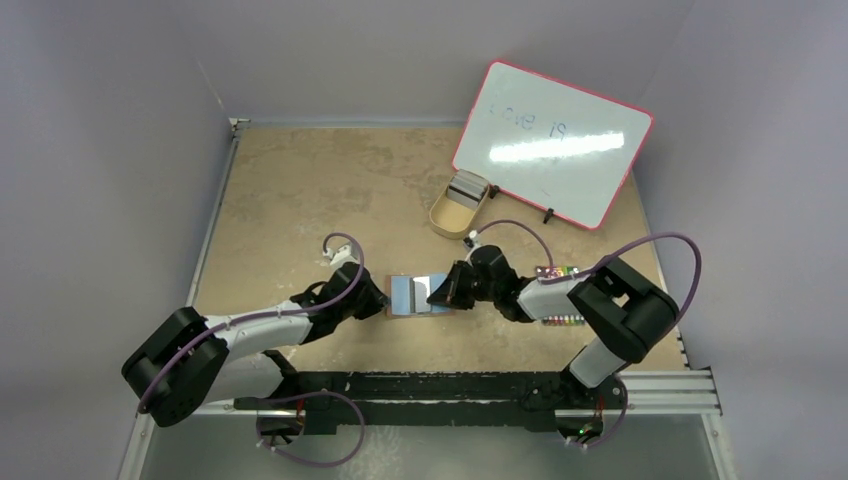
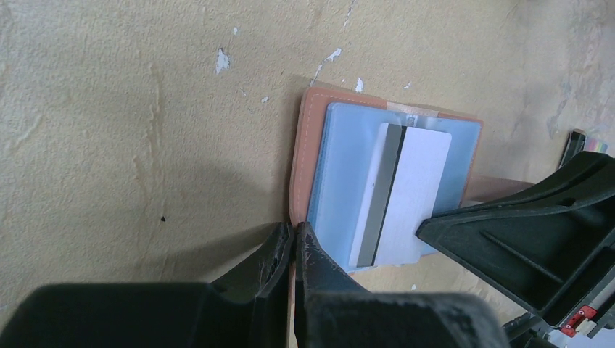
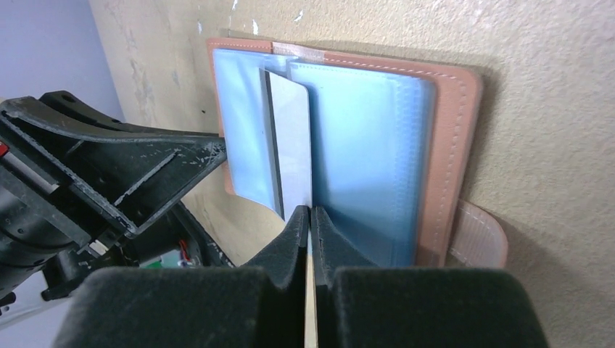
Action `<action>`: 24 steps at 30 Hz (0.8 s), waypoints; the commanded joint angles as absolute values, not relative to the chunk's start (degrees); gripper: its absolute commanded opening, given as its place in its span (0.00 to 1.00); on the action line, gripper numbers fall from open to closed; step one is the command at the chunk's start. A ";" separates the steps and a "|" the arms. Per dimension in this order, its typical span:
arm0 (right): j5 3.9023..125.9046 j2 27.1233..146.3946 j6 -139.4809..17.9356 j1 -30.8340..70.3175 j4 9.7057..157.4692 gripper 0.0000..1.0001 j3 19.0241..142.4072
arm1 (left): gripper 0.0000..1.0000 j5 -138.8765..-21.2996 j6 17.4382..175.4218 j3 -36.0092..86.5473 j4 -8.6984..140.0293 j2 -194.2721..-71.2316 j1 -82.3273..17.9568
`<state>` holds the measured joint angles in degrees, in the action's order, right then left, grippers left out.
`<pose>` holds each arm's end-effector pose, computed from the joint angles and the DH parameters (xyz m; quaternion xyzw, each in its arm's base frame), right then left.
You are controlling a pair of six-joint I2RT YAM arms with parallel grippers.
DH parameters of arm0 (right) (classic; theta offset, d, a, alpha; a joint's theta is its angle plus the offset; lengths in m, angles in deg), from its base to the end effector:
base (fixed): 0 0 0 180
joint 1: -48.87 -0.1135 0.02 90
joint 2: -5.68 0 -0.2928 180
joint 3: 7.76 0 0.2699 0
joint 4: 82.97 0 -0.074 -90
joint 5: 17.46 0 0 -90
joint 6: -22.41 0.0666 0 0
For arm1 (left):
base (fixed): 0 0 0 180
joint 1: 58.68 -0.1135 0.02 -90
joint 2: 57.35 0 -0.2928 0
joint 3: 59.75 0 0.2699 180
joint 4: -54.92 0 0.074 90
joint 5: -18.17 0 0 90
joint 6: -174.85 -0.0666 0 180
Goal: Put the credit cards into the card holder
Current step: Insert the credit card into the card holder.
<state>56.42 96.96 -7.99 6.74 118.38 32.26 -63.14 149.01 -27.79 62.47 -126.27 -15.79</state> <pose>0.2212 0.2251 0.1269 0.0608 0.8578 0.4611 0.2187 0.1754 -0.1492 0.1264 -0.1985 0.8984 -0.2685 0.2854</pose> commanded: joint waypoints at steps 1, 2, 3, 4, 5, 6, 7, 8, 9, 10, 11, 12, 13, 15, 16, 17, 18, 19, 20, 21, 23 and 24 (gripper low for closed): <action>55.91 98.19 -8.11 5.11 116.90 0.02 34.81 | 0.00 -63.91 150.00 -27.91 59.59 -126.05 -15.44; 56.07 98.34 -8.40 4.88 116.13 0.03 35.32 | 0.00 -63.92 150.01 -27.88 59.67 -126.07 -15.44; 56.25 98.55 -8.81 4.76 115.27 0.03 35.91 | 0.00 -63.92 149.98 -27.89 59.68 -126.06 -15.42; 56.47 98.65 -9.33 4.69 113.96 0.04 36.46 | 0.00 -63.92 149.99 -27.80 59.68 -126.02 -15.44; 56.88 98.60 -10.00 4.59 112.56 0.05 37.15 | 0.00 -63.92 150.01 -27.82 59.68 -126.07 -15.43; 57.30 98.46 -10.65 4.57 111.13 0.07 37.69 | 0.00 -63.92 150.03 -27.82 59.68 -126.01 -15.44; 57.68 98.30 -11.17 4.50 110.17 0.08 38.15 | 0.00 -63.86 150.05 -27.78 59.68 -125.98 -15.40; 58.00 98.19 -11.50 4.38 109.61 0.09 38.35 | 0.00 -63.83 149.94 -27.80 59.66 -125.93 -15.43; 58.19 98.27 -11.69 4.21 109.29 0.09 38.61 | 0.00 -63.82 150.03 -27.82 59.64 -125.93 -15.42; 58.06 98.57 -11.96 4.06 109.30 0.09 38.87 | 0.00 -63.83 150.02 -27.81 59.56 -125.98 -15.44; 57.78 98.98 -12.16 3.86 109.38 0.09 39.30 | 0.00 -63.88 149.96 -27.82 59.47 -125.93 -15.43; 57.58 99.50 -12.26 3.74 109.45 0.09 39.74 | 0.00 -63.95 149.93 -27.72 59.43 -125.97 -15.41; 57.46 100.06 -12.33 3.43 109.36 0.09 40.19 | 0.00 -63.93 149.97 -27.74 59.42 -125.90 -15.42; 57.27 100.91 -12.62 2.90 109.58 0.09 41.07 | 0.00 -64.09 149.91 -27.77 59.34 -125.79 -15.43; 57.25 101.32 -12.82 2.68 109.36 0.09 41.65 | 0.00 -64.09 149.83 -27.80 59.27 -125.83 -15.42; 57.24 101.72 -13.10 2.52 108.97 0.09 42.10 | 0.00 -64.09 149.75 -27.76 59.25 -125.92 -15.44; 57.32 101.96 -13.40 2.39 108.47 0.09 42.54 | 0.00 -64.16 149.70 -27.70 59.18 -125.98 -15.42; 57.45 102.08 -13.61 2.33 108.06 0.10 42.91 | 0.00 -64.18 149.61 -27.66 59.16 -125.98 -15.37; 57.74 101.97 -13.87 2.29 107.33 0.11 43.08 | 0.00 -64.21 149.49 -27.54 59.23 -125.94 -15.41; 58.22 101.69 -14.29 2.29 106.52 0.13 43.34 | 0.00 -64.20 149.38 -27.46 59.26 -125.97 -15.44; 59.62 100.34 -15.18 2.33 104.21 0.20 43.78 | 0.00 -64.11 149.22 -27.31 59.57 -125.90 -15.43; 60.49 99.50 -15.65 2.31 102.79 0.24 43.95 | 0.00 -64.02 149.09 -27.26 59.78 -125.90 -15.40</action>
<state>57.08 101.79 -12.67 2.78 108.50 41.97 -63.64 149.25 -27.79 62.23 -126.27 -15.79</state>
